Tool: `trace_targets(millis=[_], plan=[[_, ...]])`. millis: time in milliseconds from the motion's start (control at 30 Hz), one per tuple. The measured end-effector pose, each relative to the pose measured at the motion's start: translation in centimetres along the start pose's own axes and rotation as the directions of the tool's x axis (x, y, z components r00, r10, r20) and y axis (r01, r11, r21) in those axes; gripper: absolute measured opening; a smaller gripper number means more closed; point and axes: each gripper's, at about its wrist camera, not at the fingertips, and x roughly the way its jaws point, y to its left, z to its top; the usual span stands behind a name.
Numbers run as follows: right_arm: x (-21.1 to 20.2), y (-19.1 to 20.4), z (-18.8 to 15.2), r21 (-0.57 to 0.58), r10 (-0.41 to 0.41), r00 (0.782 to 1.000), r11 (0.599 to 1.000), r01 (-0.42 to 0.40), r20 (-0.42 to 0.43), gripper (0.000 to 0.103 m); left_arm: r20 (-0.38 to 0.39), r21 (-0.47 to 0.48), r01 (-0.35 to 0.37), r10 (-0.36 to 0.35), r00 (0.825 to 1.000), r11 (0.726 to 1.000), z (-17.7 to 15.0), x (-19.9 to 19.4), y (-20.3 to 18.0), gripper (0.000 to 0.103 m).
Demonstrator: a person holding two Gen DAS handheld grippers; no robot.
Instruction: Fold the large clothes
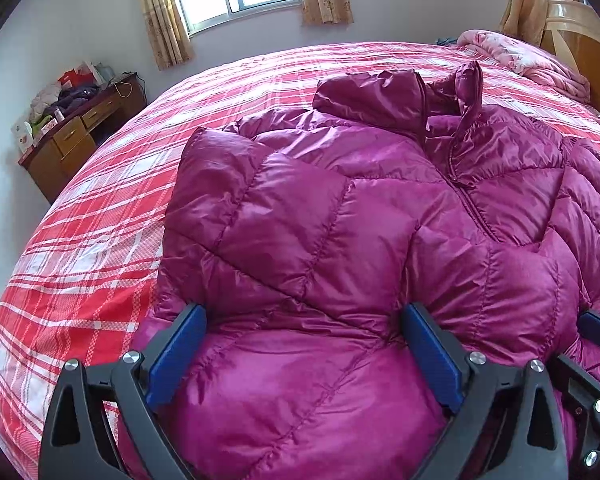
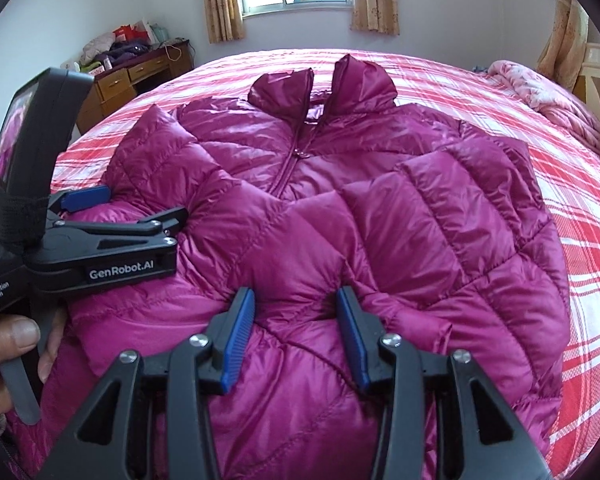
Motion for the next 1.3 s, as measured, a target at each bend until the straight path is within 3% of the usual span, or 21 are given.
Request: trace_targets(millis=[967, 1067, 1167, 1300], plan=[[0.0, -0.1, -0.1, 0.008, 0.01, 1.0, 1.0, -0.01, 0.006, 0.046, -0.027, -0.003, -0.003, 0.003, 1.0, 1.0, 0.4, 0.5, 0.1, 0.102], [0.0, -0.1, 0.0, 0.011, 0.013, 1.0, 1.0, -0.013, 0.007, 0.046, -0.025, 0.01, -0.037, 0.037, 0.999, 0.999, 0.6, -0.8, 0.1, 0.102], [-0.1, -0.1, 0.1, 0.015, 0.019, 1.0, 1.0, -0.019, 0.011, 0.046, 0.04, -0.011, -0.04, 0.041, 0.998, 0.999, 2.0, -3.6, 0.8, 0.102], [-0.3, -0.4, 0.0, 0.024, 0.036, 0.999, 0.999, -0.036, 0.019, 0.046, 0.092, -0.046, -0.015, 0.019, 0.996, 0.999, 6.7, -5.2, 1.7, 0.102]])
